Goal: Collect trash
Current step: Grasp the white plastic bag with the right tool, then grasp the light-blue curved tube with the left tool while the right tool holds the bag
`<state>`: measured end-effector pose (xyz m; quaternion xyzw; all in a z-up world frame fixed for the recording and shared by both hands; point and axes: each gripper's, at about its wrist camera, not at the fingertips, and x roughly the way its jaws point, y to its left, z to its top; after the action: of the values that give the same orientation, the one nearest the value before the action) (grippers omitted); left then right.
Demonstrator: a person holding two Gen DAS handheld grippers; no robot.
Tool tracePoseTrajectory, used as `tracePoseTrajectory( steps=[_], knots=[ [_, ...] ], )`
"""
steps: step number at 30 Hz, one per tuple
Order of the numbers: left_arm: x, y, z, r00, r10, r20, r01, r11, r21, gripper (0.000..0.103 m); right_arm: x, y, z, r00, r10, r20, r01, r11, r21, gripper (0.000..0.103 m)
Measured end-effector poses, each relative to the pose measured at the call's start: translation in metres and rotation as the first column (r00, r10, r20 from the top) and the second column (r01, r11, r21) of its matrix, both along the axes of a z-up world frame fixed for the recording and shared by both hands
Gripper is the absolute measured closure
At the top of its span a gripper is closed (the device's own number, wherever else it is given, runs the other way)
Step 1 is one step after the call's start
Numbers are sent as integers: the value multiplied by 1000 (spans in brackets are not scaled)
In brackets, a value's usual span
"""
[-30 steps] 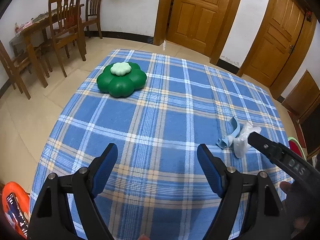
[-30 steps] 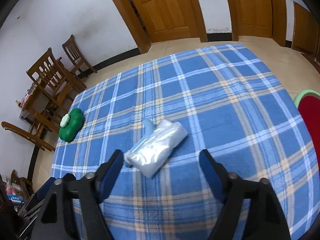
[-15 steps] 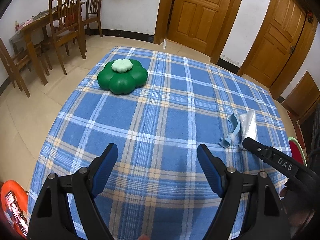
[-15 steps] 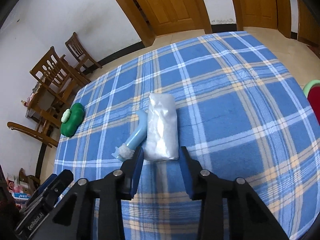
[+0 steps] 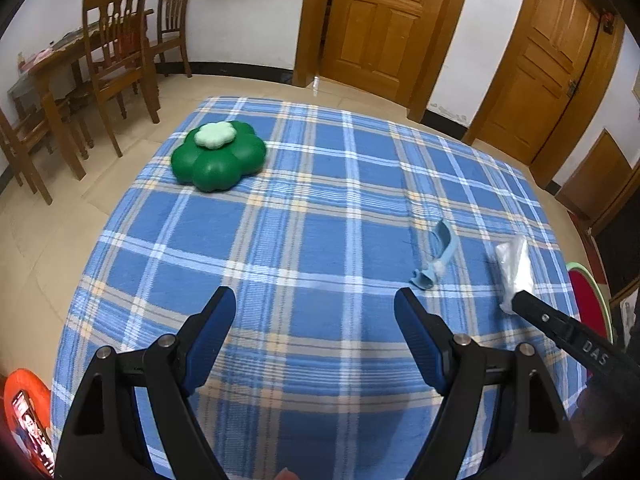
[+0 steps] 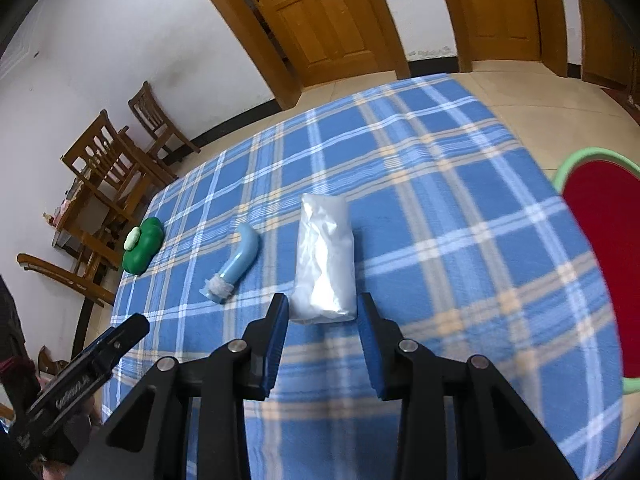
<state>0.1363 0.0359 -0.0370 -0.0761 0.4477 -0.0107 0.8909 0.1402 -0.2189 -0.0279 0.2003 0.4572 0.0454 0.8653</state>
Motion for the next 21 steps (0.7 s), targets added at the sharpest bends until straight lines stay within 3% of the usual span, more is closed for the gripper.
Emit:
tracePoseTrajectory(
  steps=[9, 17, 21],
  knots=[
    [12, -34, 2, 995, -102, -2, 102, 995, 21, 22, -29, -36, 5, 998, -59, 16, 59, 998, -19, 65],
    [28, -70, -1, 975, -221, -7, 221, 973, 62, 22, -44, -56, 2, 996, -93, 14, 93, 996, -10, 65],
    [37, -85, -8, 964, -264, -21, 265, 961, 73, 35, -48, -61, 1, 995, -100, 16, 100, 995, -13, 65]
  ],
)
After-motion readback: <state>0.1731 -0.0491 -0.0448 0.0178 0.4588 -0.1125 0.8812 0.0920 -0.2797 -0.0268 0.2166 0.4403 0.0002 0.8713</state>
